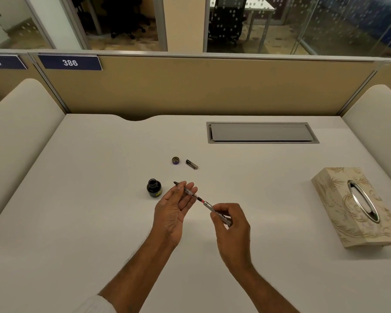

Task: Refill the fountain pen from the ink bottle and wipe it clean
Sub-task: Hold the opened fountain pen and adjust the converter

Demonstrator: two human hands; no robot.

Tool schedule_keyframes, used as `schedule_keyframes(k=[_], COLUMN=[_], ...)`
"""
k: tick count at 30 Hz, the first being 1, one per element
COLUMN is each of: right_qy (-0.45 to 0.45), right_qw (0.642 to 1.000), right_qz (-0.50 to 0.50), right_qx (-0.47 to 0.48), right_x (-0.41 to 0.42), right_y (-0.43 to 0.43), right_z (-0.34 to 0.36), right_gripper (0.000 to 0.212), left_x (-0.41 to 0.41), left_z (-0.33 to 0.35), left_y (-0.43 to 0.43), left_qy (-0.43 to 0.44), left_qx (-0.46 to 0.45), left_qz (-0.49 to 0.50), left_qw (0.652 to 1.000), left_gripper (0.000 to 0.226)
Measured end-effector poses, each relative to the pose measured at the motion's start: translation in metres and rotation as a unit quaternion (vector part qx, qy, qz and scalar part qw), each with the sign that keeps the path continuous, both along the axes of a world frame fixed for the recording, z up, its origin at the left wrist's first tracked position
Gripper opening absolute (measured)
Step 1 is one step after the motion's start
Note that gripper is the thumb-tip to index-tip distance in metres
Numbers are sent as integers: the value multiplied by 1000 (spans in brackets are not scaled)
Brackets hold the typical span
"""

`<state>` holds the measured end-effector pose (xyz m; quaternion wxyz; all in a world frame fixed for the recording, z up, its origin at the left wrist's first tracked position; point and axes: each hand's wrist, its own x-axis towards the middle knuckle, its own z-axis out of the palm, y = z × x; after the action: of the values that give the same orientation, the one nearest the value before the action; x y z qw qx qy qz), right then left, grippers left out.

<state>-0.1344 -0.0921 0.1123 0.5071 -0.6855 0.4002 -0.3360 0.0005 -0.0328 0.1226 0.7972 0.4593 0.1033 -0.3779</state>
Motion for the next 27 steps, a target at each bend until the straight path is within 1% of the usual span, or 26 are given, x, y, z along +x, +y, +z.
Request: schedule_keyframes(k=[2, 5, 8, 12, 15, 21, 27], right_qy=[-7, -4, 6, 57, 98, 153, 224], right_qw=[999, 998, 997, 992, 989, 980, 959], right_qz=[-2, -27, -51, -59, -64, -61, -64], right_qx=[-39, -56, -65, -93, -90, -110, -162], right_x=[-7, -11, -9, -3, 0, 4, 10], right_y=[-2, -11, -24, -40, -48, -51, -54], right_z=[-11, -29, -45, -68, -89, -108, -121], right_gripper=[20, 25, 24, 22, 20, 14, 17], left_x=[2, 2, 1, 0, 0, 1, 3], left_z=[-2, -3, -4, -6, -9, -9, -10], left_y=[1, 2, 3, 6, 7, 7, 5], left_qy=[-1, -6, -5, -1, 1, 15, 34], left_qx=[6, 13, 16, 23, 29, 26, 23], left_qz=[8, 8, 5, 2, -3, -11, -13], left_qw=[1000, 1000, 1000, 1000, 1000, 999, 999], left_gripper=[20, 20, 19, 18, 19, 20, 20])
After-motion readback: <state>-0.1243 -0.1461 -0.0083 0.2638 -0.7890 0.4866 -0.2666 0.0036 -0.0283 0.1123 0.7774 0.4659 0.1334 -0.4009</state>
